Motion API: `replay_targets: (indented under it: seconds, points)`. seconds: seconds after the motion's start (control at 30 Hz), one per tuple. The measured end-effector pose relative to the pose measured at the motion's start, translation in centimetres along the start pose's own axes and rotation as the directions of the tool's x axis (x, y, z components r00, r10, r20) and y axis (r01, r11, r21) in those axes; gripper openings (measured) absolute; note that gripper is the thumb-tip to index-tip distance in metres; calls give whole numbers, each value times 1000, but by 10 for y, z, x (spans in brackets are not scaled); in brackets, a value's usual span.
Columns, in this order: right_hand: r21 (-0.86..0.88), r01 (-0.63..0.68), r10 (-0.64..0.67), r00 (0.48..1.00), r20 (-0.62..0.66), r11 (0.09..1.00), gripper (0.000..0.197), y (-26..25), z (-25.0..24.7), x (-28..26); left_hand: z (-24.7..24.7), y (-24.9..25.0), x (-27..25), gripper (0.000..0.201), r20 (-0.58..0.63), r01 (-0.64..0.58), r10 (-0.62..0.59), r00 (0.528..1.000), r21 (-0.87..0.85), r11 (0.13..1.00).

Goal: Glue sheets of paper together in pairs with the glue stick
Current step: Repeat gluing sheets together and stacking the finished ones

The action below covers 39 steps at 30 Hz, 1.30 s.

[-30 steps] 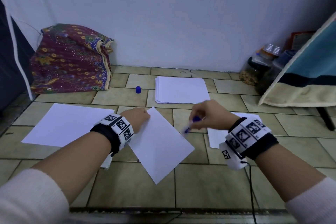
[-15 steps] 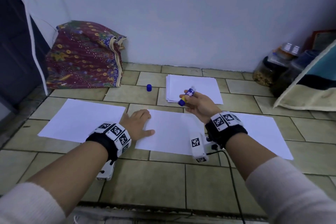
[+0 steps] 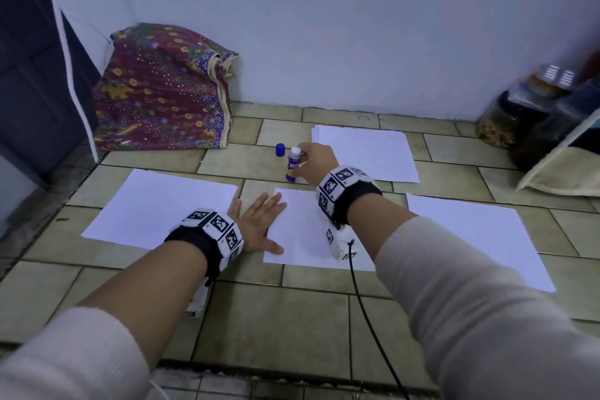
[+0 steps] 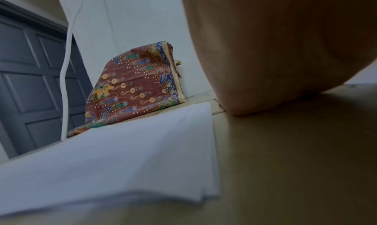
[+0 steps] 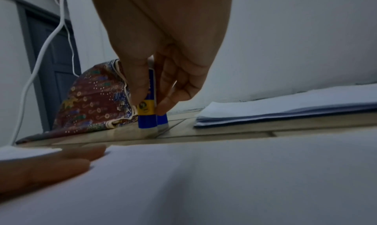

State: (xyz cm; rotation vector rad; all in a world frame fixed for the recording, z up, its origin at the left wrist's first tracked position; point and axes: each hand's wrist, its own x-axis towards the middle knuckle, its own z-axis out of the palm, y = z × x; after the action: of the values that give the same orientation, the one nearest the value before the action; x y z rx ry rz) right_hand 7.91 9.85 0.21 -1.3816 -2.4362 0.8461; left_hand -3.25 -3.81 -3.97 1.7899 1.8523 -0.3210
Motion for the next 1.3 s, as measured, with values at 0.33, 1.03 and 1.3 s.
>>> replay_targets:
  seconds: [0.33,1.03,1.3]
  points:
    - [-120,20,-16,999,35,993,28,-5,9,7,0,2,-3,91,-2,-4,4,1000,-2,1000]
    - [-663,-327,527,841,121,673,95,103,-93,-98,5,-7,2,134,-5,-52,52,999,-4,999]
    - [-548,-400,567,806,172,735,132,150,-96,-137,5,-3,0,132,-10,-21,21,1000,2,1000]
